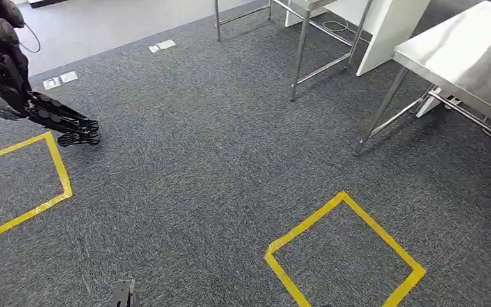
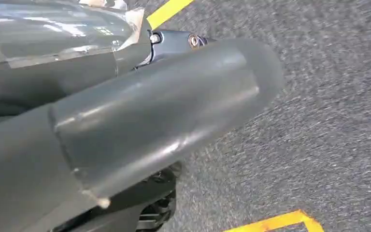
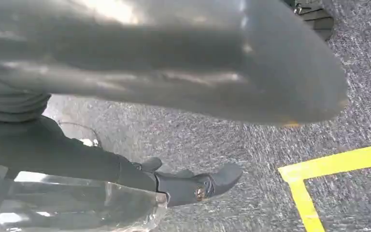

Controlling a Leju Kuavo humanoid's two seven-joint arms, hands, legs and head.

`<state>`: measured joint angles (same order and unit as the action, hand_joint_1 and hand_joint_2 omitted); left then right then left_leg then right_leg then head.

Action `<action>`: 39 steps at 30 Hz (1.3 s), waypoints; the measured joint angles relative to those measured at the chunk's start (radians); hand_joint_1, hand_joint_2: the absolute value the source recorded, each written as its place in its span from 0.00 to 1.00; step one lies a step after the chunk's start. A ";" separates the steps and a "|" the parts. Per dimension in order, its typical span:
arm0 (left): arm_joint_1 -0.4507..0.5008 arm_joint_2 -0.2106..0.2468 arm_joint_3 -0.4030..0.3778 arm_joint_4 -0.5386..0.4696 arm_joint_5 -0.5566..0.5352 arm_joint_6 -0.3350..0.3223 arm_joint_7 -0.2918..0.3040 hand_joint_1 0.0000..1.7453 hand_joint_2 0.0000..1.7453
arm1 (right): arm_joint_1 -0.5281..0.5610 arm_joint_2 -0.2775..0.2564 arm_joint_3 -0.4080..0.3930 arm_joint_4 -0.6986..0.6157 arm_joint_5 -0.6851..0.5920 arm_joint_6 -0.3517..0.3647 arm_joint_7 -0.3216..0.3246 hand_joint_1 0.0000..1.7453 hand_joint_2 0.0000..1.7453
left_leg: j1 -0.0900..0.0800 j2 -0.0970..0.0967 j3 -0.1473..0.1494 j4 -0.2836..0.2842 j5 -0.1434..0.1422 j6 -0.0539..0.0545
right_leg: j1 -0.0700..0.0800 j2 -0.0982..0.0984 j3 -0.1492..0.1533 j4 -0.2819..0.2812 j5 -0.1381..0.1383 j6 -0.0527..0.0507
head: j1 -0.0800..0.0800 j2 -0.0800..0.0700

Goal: Take the parts from the cabinet and place them on the table.

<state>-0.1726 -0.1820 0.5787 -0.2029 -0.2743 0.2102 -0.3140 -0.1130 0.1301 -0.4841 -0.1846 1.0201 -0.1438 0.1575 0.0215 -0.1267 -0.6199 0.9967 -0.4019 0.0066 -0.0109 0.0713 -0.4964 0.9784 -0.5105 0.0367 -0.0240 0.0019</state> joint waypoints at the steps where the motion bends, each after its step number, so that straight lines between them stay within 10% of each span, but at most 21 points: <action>1: 0.003 0.000 0.001 0.000 0.000 0.000 0.000 0.00 0.00 | -0.001 0.000 0.000 0.000 0.001 0.000 0.003 0.00 0.00 | 0.002 -0.010 0.000 -0.009 0.008 -0.010 | 0.004 -0.010 0.006 -0.001 0.004 -0.007 | 0.000 0.000; 2: 0.005 0.002 0.002 0.000 0.000 0.000 0.000 0.00 0.00 | -0.002 0.001 0.000 0.000 0.002 0.000 0.003 0.00 0.00 | -0.001 -0.023 -0.003 -0.012 0.014 -0.018 | -0.001 -0.023 0.007 -0.011 0.013 -0.014 | 0.000 0.000; 5: 0.002 0.002 0.005 0.001 0.001 0.000 0.001 0.00 0.00 | -0.002 0.000 0.000 0.000 0.003 0.003 0.003 0.00 0.00 | -0.007 0.105 -0.060 0.117 -0.080 -0.020 | -0.007 -0.068 0.010 -0.022 0.022 -0.033 | -0.014 0.000; 8: 0.004 0.001 0.005 0.001 0.001 0.000 0.001 0.00 0.00 | 0.001 -0.002 0.000 0.000 0.003 0.006 0.003 0.00 0.00 | -0.005 0.118 -0.141 0.298 -0.147 -0.027 | -0.004 -0.115 0.005 -0.021 0.022 -0.033 | -0.014 0.000; 11: 0.006 0.002 0.006 0.002 0.001 0.000 0.001 0.00 0.00 | -0.003 -0.002 0.000 0.000 0.003 0.007 0.003 0.00 0.00 | 0.002 0.145 -0.044 0.127 -0.046 -0.028 | -0.006 -0.152 0.011 -0.020 0.015 -0.033 | -0.016 0.000; 12: 0.005 0.004 0.006 0.002 0.001 0.000 0.001 0.00 0.00 | -0.003 -0.002 0.000 0.000 0.003 0.008 0.003 0.00 0.00 | 0.002 0.183 0.008 0.040 -0.012 -0.026 | -0.005 -0.162 0.016 -0.019 0.011 -0.028 | -0.017 0.000; 14: 0.002 0.003 0.006 0.002 0.001 -0.001 0.001 0.00 0.00 | -0.003 -0.003 0.000 0.000 0.003 0.008 0.003 0.00 0.00 | -0.008 0.221 0.027 0.010 -0.025 -0.029 | 0.004 -0.168 0.013 -0.019 0.007 -0.022 | -0.017 0.000; 18: 0.003 0.002 0.006 0.002 0.001 -0.002 0.000 0.00 0.00 | -0.006 -0.003 0.000 0.000 0.003 0.009 0.003 0.00 0.00 | -0.019 0.169 0.012 -0.002 -0.019 0.005 | 0.009 -0.216 0.024 -0.019 0.000 -0.007 | -0.014 0.000; 21: -0.003 0.002 0.007 0.002 0.000 -0.002 0.001 0.00 0.00 | -0.005 -0.002 0.000 0.000 0.003 0.012 0.000 0.00 0.00 | -0.010 0.137 0.011 -0.006 -0.010 0.028 | -0.002 -0.097 -0.033 0.102 -0.074 -0.011 | -0.005 0.000; 24: -0.002 0.002 0.007 0.002 0.000 -0.003 0.001 0.00 0.00 | 0.004 -0.003 0.000 0.000 0.002 0.014 0.000 0.00 0.00 | -0.011 0.090 0.003 -0.006 -0.006 0.035 | -0.002 -0.076 -0.142 0.322 -0.142 -0.012 | -0.003 0.000; 27: 0.001 0.002 0.008 0.002 0.000 -0.003 0.001 0.00 0.00 | 0.003 -0.004 0.000 0.000 0.002 0.014 0.000 0.00 0.00 | -0.010 0.046 0.004 -0.006 -0.001 0.030 | -0.003 -0.066 -0.074 0.163 -0.057 0.013 | -0.003 0.000; 29: 0.001 0.002 0.010 0.002 0.000 -0.003 0.001 0.00 0.00 | 0.002 -0.005 0.000 0.000 0.003 0.014 0.000 0.00 0.00 | -0.010 0.021 0.001 -0.006 0.005 0.020 | -0.011 0.014 -0.003 0.002 -0.003 0.017 | -0.002 0.000; 33: 0.007 0.003 0.011 0.002 0.000 -0.003 0.001 0.00 0.00 | 0.001 -0.004 0.000 0.001 0.005 0.014 0.000 0.00 0.00 | -0.005 -0.020 -0.006 -0.024 0.026 -0.011 | 0.003 -0.019 0.007 -0.007 0.010 -0.003 | -0.002 0.000; 34: 0.008 0.005 0.012 0.003 -0.001 -0.003 0.002 0.00 0.00 | -0.001 -0.004 0.000 0.001 0.007 0.014 -0.001 0.00 0.00 | -0.004 -0.010 -0.011 -0.019 0.022 -0.014 | -0.015 -0.033 0.005 -0.018 0.021 -0.016 | -0.005 0.000; 36: 0.006 0.005 0.013 0.003 -0.001 -0.003 0.002 0.00 0.00 | -0.001 -0.005 -0.001 0.001 0.010 0.014 -0.002 0.00 0.00 | -0.013 0.097 -0.048 0.070 -0.048 -0.016 | -0.009 -0.060 0.007 -0.019 0.023 -0.026 | -0.015 0.000; 39: 0.004 0.004 0.013 0.003 -0.002 -0.004 0.002 0.00 0.00 | 0.004 -0.006 -0.001 0.001 0.012 0.014 -0.002 0.00 0.00 | -0.010 0.118 -0.147 0.292 -0.144 -0.022 | -0.002 -0.107 0.003 -0.020 0.022 -0.027 | -0.017 0.000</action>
<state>-0.1682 -0.1782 0.5917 -0.1995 -0.2766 0.2060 -0.3117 -0.1092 0.1236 -0.4849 -0.1835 1.0323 -0.1301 0.1560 0.0113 -0.0084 -0.7672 1.2887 -0.5463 -0.0153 -0.0125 -0.0359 -0.4935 0.9581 -0.4884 0.0101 -0.0408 0.0019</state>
